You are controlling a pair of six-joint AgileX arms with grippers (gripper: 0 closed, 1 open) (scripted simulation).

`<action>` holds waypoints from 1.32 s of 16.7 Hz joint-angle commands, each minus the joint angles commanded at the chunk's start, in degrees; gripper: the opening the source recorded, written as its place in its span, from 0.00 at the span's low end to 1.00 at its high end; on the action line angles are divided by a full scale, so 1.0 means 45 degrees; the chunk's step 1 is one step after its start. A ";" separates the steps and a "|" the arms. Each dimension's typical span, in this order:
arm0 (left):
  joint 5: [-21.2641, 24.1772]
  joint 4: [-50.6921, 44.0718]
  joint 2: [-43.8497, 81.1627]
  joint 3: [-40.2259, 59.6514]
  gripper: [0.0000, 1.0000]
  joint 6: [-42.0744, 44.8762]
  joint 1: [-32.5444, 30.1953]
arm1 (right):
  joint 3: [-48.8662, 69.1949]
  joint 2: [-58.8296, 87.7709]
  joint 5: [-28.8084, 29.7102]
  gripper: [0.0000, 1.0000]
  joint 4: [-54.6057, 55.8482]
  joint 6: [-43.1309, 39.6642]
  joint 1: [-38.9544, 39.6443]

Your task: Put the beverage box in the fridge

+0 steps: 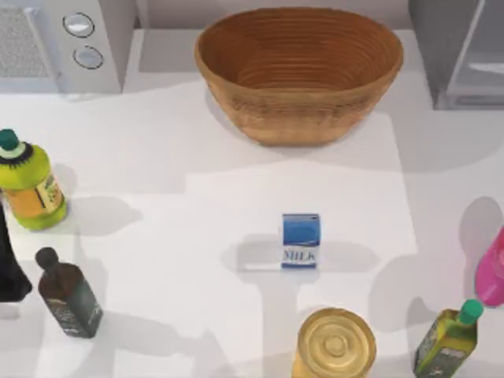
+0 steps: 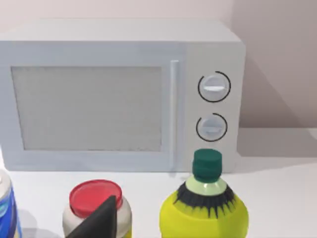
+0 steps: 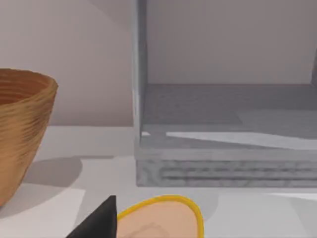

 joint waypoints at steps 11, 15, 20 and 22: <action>0.0000 0.0000 0.0000 0.0000 1.00 0.0000 0.0000 | 0.2323 0.4654 0.1398 1.00 -0.0328 0.1685 0.4419; 0.0000 0.0000 0.0000 0.0000 1.00 0.0000 0.0000 | 0.4510 0.8770 0.2580 1.00 -0.0374 0.3354 0.7448; 0.0000 0.0000 0.0000 0.0000 1.00 0.0000 0.0000 | 0.7467 1.4588 0.4523 1.00 -0.0424 0.5979 1.0518; 0.0000 0.0000 0.0000 0.0000 1.00 0.0000 0.0000 | 0.8574 1.6817 0.5454 1.00 -0.0486 0.7054 1.1376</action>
